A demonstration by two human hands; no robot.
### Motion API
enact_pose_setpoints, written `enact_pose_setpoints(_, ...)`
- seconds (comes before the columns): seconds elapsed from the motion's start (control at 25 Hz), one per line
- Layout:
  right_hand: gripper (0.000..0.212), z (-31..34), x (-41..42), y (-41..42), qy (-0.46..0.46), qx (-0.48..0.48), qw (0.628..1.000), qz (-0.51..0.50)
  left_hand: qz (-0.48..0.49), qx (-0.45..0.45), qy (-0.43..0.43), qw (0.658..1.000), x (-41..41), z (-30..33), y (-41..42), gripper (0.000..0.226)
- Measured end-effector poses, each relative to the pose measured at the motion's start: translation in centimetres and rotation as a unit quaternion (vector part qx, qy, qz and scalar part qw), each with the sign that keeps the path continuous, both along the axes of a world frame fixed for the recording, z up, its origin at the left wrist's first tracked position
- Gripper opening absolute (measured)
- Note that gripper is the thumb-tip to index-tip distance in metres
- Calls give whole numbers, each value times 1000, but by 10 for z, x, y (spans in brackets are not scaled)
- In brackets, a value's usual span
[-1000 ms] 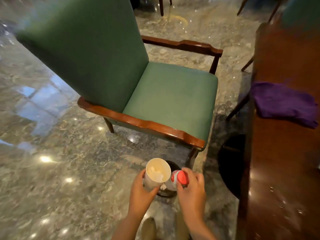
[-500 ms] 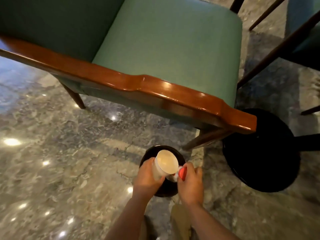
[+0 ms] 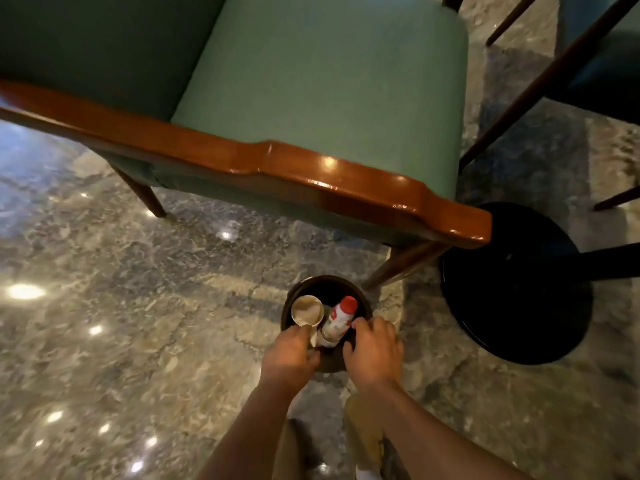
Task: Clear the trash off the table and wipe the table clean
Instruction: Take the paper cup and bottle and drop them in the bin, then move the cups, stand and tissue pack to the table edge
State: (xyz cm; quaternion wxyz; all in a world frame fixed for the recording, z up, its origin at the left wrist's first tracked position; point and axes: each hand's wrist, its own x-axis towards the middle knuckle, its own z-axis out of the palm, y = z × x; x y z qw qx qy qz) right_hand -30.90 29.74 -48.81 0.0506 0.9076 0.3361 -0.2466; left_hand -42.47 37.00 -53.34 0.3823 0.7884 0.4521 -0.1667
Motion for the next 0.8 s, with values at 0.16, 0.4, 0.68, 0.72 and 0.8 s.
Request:
enact_pose_setpoints(0.16, 38, 107, -12, 15, 13, 33, 998, 55, -103, 67, 68, 990, -6, 118, 16, 30)
enact_pose_setpoints(0.4, 31, 309, -21, 2, -20, 90, 990, 105, -169, 141, 75, 973, -10, 321, 12, 24)
enact_pose_setpoints(0.68, 25, 434, -2, -68, -117, 204, 970, 67, -155, 233, -39, 959, 20, 465, -45, 26)
enact_pose_setpoints(0.72, 25, 444, 6, -81, -130, 218, 966, 52, -171, 260, -62, 948, 29, 478, -54, 26)
enact_pose_setpoints(0.8, 23, 457, 21, -109, -156, 240, 958, 25, -209, 310, -100, 922, 46, 500, -72, 29)
